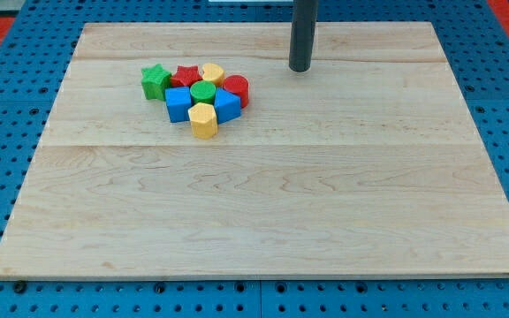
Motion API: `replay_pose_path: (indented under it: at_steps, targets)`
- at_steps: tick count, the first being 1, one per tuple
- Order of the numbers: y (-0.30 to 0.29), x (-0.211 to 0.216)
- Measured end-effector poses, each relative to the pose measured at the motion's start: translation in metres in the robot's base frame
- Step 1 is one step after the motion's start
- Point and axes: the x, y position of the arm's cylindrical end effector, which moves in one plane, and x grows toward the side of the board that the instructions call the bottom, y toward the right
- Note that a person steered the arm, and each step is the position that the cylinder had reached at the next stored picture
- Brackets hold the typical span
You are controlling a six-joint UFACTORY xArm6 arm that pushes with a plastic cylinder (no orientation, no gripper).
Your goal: Push the green star into the cube
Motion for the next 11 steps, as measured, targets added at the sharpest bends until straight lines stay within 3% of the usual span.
replay_pose_path:
  at_steps: [9, 10, 11]
  targets:
    - [-0.031, -0.037]
    - [-0.070, -0.052]
    - [-0.198, -0.037]
